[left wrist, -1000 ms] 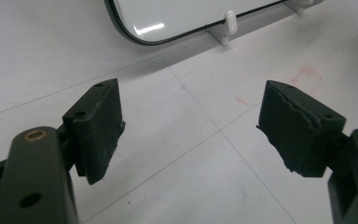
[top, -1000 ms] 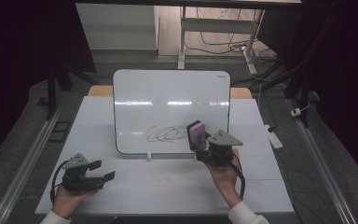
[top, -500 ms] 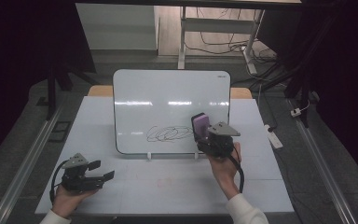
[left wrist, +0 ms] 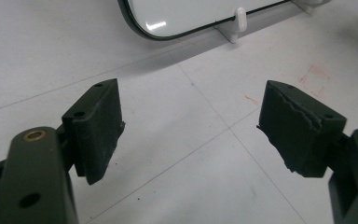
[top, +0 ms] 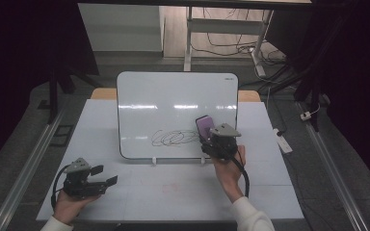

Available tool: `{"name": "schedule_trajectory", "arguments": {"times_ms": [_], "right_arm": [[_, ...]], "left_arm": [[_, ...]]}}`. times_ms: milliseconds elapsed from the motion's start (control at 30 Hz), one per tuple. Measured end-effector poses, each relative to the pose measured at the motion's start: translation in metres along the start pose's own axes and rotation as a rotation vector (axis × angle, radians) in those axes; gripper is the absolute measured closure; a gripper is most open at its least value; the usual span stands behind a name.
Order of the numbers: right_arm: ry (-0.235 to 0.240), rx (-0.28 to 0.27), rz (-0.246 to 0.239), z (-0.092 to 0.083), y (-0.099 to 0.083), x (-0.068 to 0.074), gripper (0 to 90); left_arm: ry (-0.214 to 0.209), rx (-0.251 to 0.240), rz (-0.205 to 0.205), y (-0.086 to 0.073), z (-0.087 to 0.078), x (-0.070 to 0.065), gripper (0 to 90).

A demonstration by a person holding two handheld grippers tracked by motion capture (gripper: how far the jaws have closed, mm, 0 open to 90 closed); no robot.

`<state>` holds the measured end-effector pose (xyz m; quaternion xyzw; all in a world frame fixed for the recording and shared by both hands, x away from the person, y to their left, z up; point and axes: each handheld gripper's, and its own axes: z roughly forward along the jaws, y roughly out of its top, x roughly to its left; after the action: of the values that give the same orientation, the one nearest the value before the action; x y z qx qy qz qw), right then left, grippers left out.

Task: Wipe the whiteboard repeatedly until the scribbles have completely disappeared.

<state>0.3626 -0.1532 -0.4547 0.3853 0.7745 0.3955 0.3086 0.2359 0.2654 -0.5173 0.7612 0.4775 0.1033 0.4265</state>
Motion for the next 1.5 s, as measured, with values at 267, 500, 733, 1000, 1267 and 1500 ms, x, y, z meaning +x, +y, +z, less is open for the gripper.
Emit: {"name": "schedule_trajectory", "arguments": {"times_ms": [267,500,733,1000,1267,1500], "right_arm": [[-0.030,0.011,-0.031,0.005,0.001,0.006,40.2],[-0.041,0.010,-0.074,0.010,0.002,0.020,40.3],[-0.002,0.013,-0.133,0.018,0.001,0.047,40.3],[-0.005,0.011,-0.106,0.014,0.002,0.037,40.3],[-0.030,-0.012,-0.028,0.010,0.002,0.017,40.3],[0.010,-0.018,-0.023,0.016,0.003,0.037,40.3]], "left_arm": [[0.003,0.001,-0.002,0.000,0.000,0.001,22.4],[0.005,0.006,0.002,0.000,0.002,0.000,22.4],[0.002,0.007,0.003,0.000,0.002,0.000,22.3],[0.004,0.006,-0.001,0.000,0.002,0.002,22.3],[0.004,0.003,-0.005,0.000,0.001,0.002,22.3],[0.002,0.006,0.001,0.000,0.002,0.001,22.2]]}}
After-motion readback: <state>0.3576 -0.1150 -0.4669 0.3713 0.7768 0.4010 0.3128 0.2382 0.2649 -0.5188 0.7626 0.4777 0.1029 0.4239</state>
